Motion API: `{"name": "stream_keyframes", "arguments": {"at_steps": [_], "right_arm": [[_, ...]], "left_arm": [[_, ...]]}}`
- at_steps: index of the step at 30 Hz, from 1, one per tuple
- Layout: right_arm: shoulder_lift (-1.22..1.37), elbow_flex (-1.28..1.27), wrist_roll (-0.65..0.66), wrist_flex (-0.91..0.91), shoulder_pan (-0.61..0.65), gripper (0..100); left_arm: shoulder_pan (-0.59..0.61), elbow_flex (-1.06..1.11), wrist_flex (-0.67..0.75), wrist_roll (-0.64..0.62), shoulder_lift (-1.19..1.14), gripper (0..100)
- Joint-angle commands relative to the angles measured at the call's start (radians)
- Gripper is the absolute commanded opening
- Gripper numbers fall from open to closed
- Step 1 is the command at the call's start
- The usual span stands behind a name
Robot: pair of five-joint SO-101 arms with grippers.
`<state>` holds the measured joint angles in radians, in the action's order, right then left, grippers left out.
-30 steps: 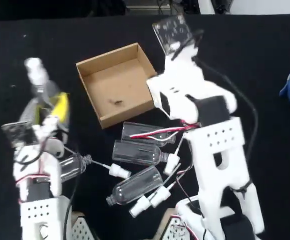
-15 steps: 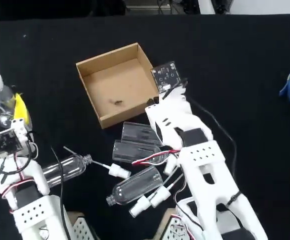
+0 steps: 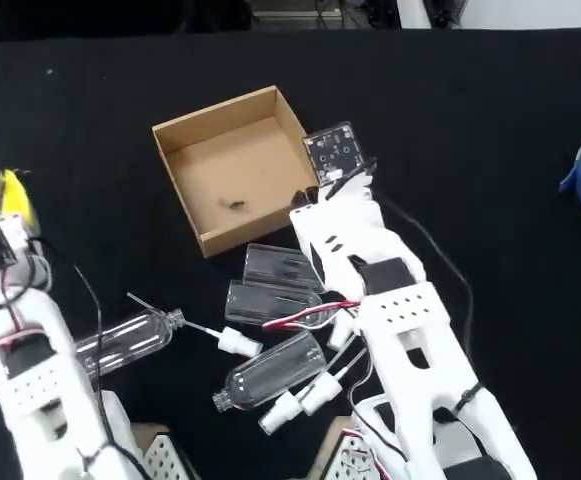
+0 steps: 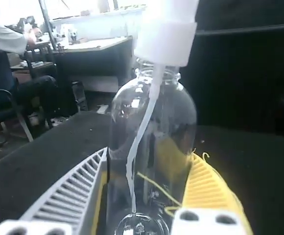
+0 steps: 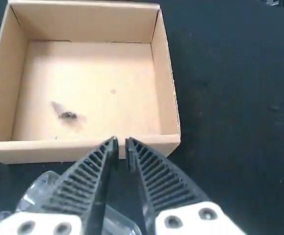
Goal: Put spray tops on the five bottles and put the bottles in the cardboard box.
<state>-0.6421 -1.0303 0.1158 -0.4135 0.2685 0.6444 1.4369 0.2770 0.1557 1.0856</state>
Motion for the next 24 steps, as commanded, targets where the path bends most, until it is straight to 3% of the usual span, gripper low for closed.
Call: {"name": "stream_keyframes", "arguments": {"at_steps": [1, 24], "right_arm": [[0.104, 0.005, 0.000, 0.058, 0.014, 1.1], [0.113, 0.005, 0.000, 0.064, 0.011, 1.1]], "left_arm": [[0.041, -0.093, 0.262, 0.008, -0.226, 3], [0.082, -0.199, 1.336, 0.002, -1.398, 3]]}}
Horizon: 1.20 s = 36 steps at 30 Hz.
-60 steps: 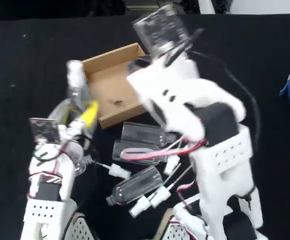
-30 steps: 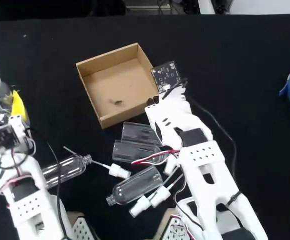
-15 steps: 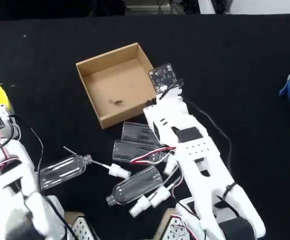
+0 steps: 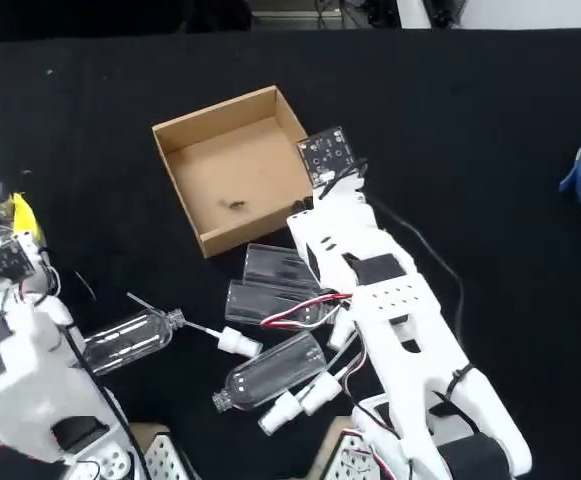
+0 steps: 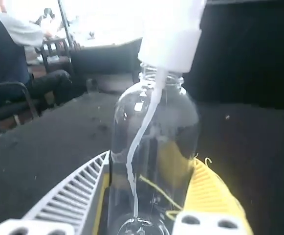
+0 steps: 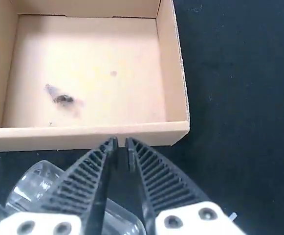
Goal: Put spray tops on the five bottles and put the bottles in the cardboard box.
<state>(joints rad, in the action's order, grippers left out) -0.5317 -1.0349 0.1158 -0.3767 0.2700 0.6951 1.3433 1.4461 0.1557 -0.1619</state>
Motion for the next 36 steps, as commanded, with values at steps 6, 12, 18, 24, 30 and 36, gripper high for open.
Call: {"name": "stream_keyframes", "arguments": {"at_steps": [6, 12, 18, 24, 30, 36], "right_arm": [[0.002, 0.008, 0.000, 0.028, 0.009, 1.1], [0.002, 0.008, 0.003, 0.028, 0.009, 1.1], [0.004, 0.008, 0.003, 0.028, 0.008, 1.1], [0.004, 0.008, 0.002, 0.028, 0.008, 1.1], [0.004, 0.008, 0.002, 0.028, 0.008, 1.1], [0.004, 0.008, 0.003, 0.028, 0.008, 1.1]], "left_arm": [[0.116, -0.291, 0.209, 0.000, -0.407, 3], [0.154, -0.325, 0.206, -0.061, -0.456, 3], [0.214, -0.329, 0.180, -0.192, -0.468, 3], [0.216, -0.331, 0.160, -0.196, -0.466, 3], [0.209, -0.302, 0.160, -0.196, -0.468, 3], [0.219, -0.277, 0.115, -0.196, -0.465, 3]]}}
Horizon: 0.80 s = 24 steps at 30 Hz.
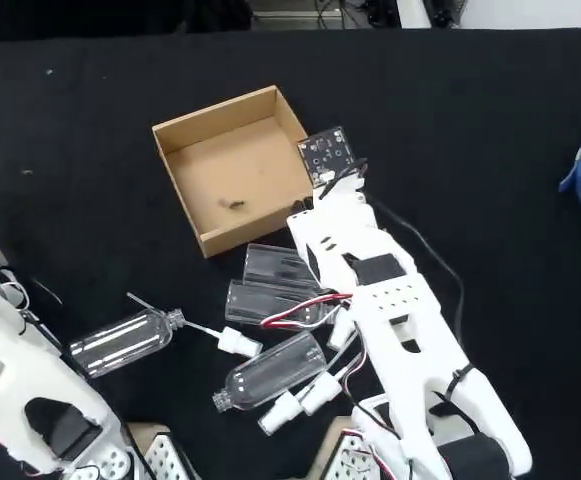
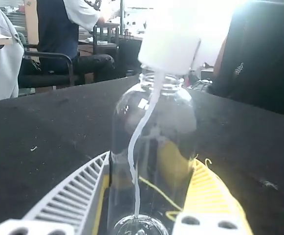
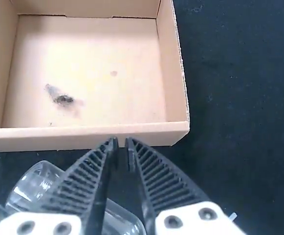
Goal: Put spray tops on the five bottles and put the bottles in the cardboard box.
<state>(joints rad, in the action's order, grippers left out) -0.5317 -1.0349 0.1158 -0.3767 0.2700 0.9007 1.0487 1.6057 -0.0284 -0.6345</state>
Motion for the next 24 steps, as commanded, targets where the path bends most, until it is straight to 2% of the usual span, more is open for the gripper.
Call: {"name": "stream_keyframes", "arguments": {"at_steps": [1, 5, 8, 13, 24], "right_arm": [[0.004, 0.008, 0.003, 0.026, 0.008, 1.1], [0.004, 0.008, 0.006, 0.025, 0.008, 1.1], [0.004, 0.012, 0.006, 0.028, 0.008, 1.1], [0.002, 0.010, 0.006, 0.028, 0.008, 1.1], [0.002, 0.008, 0.008, 0.028, 0.008, 1.1]], "left_arm": [[0.019, 0.024, -0.051, -0.011, 0.017, 3], [0.105, 0.012, -0.002, 0.069, 0.031, 3], [0.153, -0.010, -0.060, 0.124, 0.034, 3], [0.176, -0.012, -0.153, 0.133, 0.035, 3], [0.185, -0.001, -0.153, 0.127, 0.028, 3]]}}
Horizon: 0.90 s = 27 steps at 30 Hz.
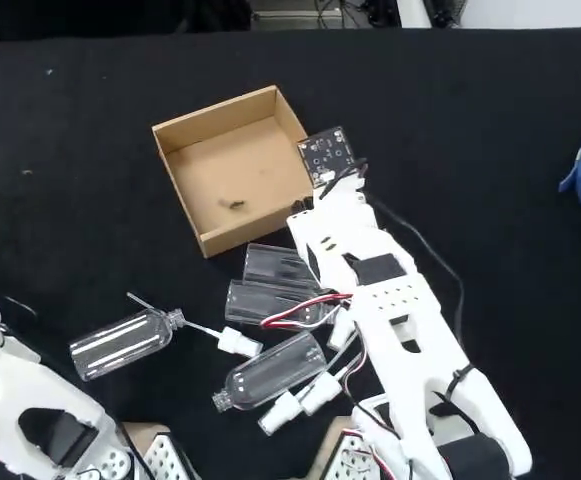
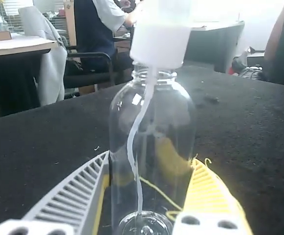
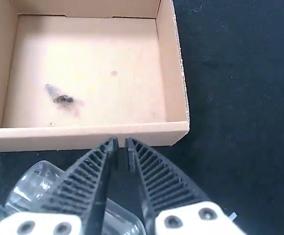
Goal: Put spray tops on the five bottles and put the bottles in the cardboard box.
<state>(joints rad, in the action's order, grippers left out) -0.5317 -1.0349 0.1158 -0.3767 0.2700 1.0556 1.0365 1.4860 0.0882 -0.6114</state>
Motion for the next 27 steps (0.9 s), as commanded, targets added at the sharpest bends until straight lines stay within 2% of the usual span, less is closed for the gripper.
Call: {"name": "stream_keyframes", "arguments": {"at_steps": [1, 11, 13, 18, 27], "right_arm": [[0.002, 0.008, 0.008, 0.028, 0.008, 1.1], [0.002, 0.008, 0.008, 0.028, 0.008, 1.1], [0.002, 0.008, 0.008, 0.028, 0.008, 1.1], [0.002, 0.008, 0.008, 0.028, 0.008, 1.1], [0.002, 0.008, 0.008, 0.028, 0.008, 1.1]], "left_arm": [[0.035, 0.012, -0.034, 0.011, 0.003, 3], [0.035, 0.002, -0.029, 0.011, 0.014, 3], [0.035, 0.002, -0.029, 0.009, 0.008, 8], [0.039, 0.002, -0.029, 0.009, 0.005, 26], [0.044, 0.001, -0.009, 0.009, 0.015, 26]]}}
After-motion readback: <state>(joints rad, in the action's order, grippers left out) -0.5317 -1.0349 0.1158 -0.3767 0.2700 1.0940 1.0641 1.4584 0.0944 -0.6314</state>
